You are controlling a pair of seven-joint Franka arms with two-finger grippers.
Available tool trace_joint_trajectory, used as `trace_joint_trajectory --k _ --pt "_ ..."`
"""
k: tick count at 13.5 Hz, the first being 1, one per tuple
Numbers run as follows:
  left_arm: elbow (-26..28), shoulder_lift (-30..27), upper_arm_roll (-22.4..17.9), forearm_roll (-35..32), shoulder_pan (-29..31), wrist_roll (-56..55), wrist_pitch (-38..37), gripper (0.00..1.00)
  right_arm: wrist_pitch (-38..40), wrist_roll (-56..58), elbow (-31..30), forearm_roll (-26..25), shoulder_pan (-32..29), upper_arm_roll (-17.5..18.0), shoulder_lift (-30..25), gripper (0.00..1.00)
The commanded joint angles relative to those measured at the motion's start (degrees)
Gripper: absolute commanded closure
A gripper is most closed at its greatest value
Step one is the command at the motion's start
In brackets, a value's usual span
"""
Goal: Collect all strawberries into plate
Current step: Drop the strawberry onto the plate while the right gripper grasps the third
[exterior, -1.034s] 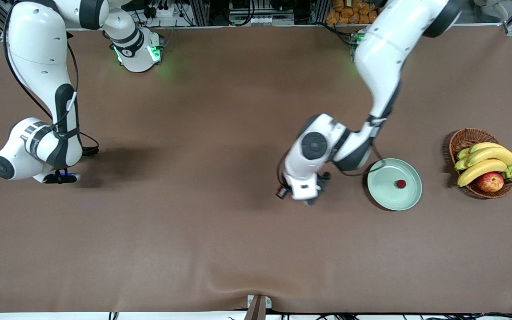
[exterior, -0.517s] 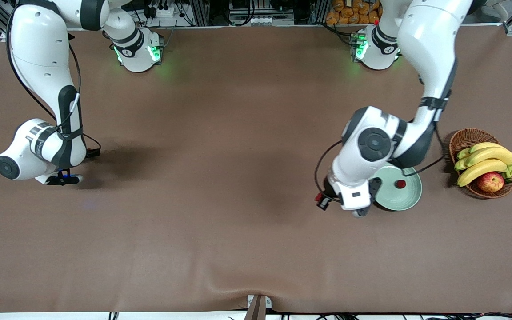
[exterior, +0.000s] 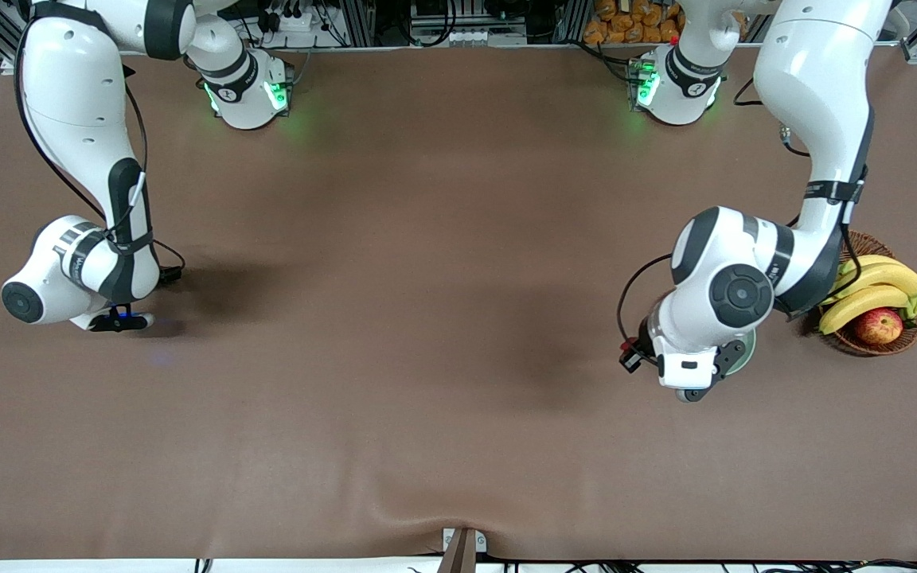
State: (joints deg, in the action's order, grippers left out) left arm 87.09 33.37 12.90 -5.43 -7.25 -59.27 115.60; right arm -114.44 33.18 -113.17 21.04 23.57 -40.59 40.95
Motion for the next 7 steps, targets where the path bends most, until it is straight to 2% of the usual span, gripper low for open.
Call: trace_joint_trajectory --k 1,4,7 --pt "3.5 -1.7 0.5 0.8 4.0 9.9 -2.0 1.00 1.0 2.1 -0.4 0.0 -1.2 1.1 -0.8 1.00" --pt "5.0 -1.1 0.5 0.0 6.8 16.6 -2.0 1.00 0.9 2.2 0.4 0.1 -0.9 1.0 -1.2 1.00" --pt "5.9 0.6 0.5 -0.1 10.8 24.3 -1.5 1.00 0.9 7.3 6.4 0.3 0.5 1.1 -1.8 1.00"
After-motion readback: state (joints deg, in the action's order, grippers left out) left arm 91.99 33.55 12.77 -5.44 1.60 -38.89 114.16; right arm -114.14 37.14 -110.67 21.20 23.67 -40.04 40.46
